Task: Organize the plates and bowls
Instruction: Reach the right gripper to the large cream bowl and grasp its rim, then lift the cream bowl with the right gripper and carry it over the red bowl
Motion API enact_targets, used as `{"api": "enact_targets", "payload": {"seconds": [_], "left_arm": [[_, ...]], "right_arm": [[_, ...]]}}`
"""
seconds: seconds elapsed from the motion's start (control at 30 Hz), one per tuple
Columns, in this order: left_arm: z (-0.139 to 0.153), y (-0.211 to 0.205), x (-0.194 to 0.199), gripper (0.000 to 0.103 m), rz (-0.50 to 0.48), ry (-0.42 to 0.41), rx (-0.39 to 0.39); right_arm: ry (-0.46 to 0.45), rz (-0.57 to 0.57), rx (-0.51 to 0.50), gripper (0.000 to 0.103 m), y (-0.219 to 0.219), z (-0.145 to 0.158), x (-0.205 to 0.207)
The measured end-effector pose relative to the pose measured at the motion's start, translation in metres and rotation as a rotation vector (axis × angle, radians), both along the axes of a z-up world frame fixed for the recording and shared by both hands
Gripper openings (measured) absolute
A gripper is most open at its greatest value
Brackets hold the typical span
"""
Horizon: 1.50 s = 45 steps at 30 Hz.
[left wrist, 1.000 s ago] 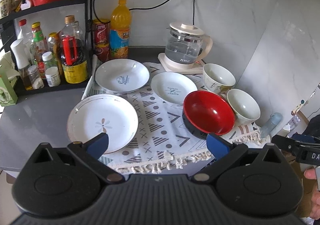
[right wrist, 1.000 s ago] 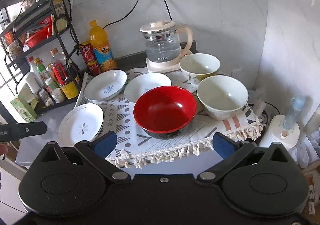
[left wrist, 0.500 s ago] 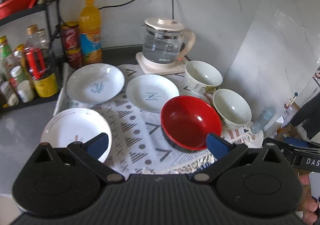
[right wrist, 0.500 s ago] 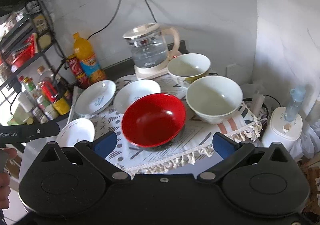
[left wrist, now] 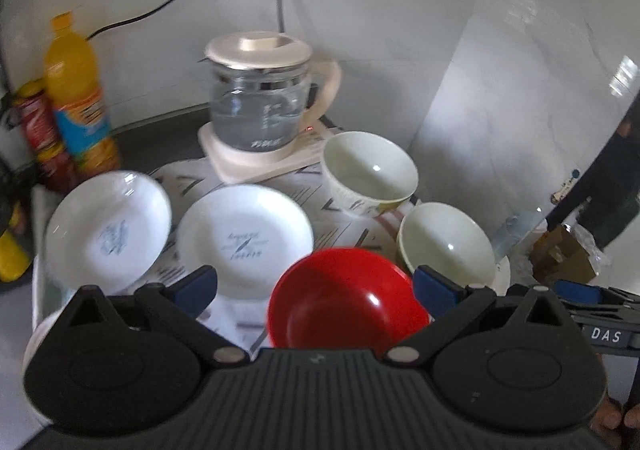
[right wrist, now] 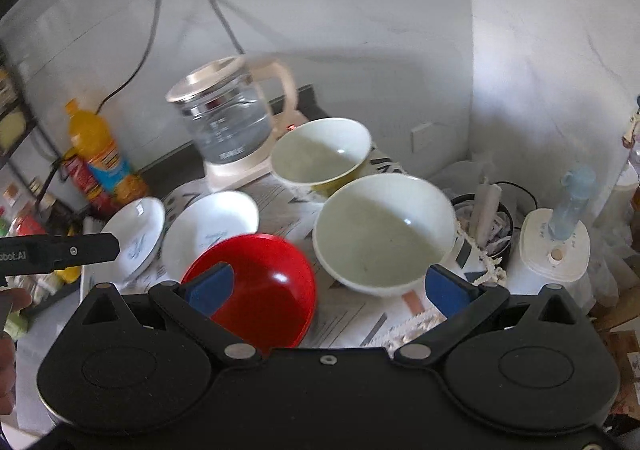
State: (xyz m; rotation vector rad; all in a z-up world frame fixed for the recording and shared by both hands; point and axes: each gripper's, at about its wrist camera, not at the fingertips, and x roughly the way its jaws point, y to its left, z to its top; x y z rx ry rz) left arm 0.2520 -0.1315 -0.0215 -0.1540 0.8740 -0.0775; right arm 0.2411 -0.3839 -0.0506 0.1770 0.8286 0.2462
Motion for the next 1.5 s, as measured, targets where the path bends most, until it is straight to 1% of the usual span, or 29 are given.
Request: {"api": "enact_targets", "payload": {"seconds": [0.3, 0.37, 0.4, 0.47, 0.53, 0.6, 0.67, 0.73, 0.8, 0.87, 0.97, 1.03, 1.1, 1.2, 1.33, 1.4, 1.43, 1.5], "left_arm": [[-0.024, -0.015, 0.077, 0.103, -0.108, 0.062, -0.025], [-0.029, -0.020, 0.089, 0.102, -0.137, 0.068, -0.030], [-0.031, -0.023, 0.096, 0.101, -0.152, 0.071, -0.033], [-0.036, -0.028, 0.106, 0.100, -0.182, 0.068, -0.049], [-0.042, -0.035, 0.117, 0.100, -0.217, 0.064, -0.064], [-0.048, -0.042, 0.128, 0.098, -0.242, 0.074, -0.063], [-0.054, -0.049, 0.136, 0.096, -0.256, 0.083, -0.073], [-0.062, -0.056, 0.145, 0.092, -0.270, 0.104, -0.082], [-0.070, -0.063, 0.152, 0.086, -0.284, 0.118, -0.089], [-0.079, -0.068, 0.159, 0.082, -0.293, 0.132, -0.098], [-0.093, -0.075, 0.168, 0.074, -0.300, 0.166, -0.103], [-0.102, -0.079, 0.174, 0.070, -0.300, 0.195, -0.111], [-0.109, -0.083, 0.177, 0.064, -0.303, 0.219, -0.117], [-0.121, -0.089, 0.182, 0.059, -0.319, 0.259, -0.122], [-0.134, -0.096, 0.186, 0.050, -0.319, 0.298, -0.127], [-0.141, -0.100, 0.189, 0.044, -0.323, 0.314, -0.121], [-0.144, -0.102, 0.191, 0.042, -0.323, 0.320, -0.116], [-0.151, -0.105, 0.193, 0.032, -0.319, 0.340, -0.113]], "right_arm": [[0.052, -0.128, -0.012, 0.103, -0.016, -0.015, 0.038], [0.062, -0.162, -0.017, 0.101, -0.021, -0.019, 0.043], [0.066, -0.172, -0.020, 0.099, -0.022, -0.021, 0.045], [0.086, -0.195, -0.032, 0.091, -0.025, -0.027, 0.050], [0.100, -0.214, -0.030, 0.086, -0.028, -0.034, 0.053], [0.121, -0.243, -0.025, 0.082, -0.031, -0.042, 0.058], [0.147, -0.267, -0.010, 0.073, -0.035, -0.049, 0.062], [0.171, -0.282, 0.007, 0.067, -0.039, -0.056, 0.066], [0.190, -0.288, 0.024, 0.060, -0.042, -0.063, 0.067], [0.204, -0.288, 0.041, 0.049, -0.044, -0.071, 0.070], [0.239, -0.304, 0.062, 0.040, -0.049, -0.084, 0.074], [0.262, -0.316, 0.090, 0.037, -0.054, -0.093, 0.076], [0.278, -0.318, 0.108, 0.036, -0.056, -0.099, 0.078], [0.295, -0.319, 0.106, 0.034, -0.058, -0.108, 0.082], [0.317, -0.323, 0.130, 0.029, -0.064, -0.117, 0.087], [0.320, -0.313, 0.139, 0.027, -0.065, -0.120, 0.090], [0.318, -0.305, 0.140, 0.025, -0.065, -0.122, 0.092], [0.320, -0.295, 0.141, 0.023, -0.064, -0.125, 0.096]]}}
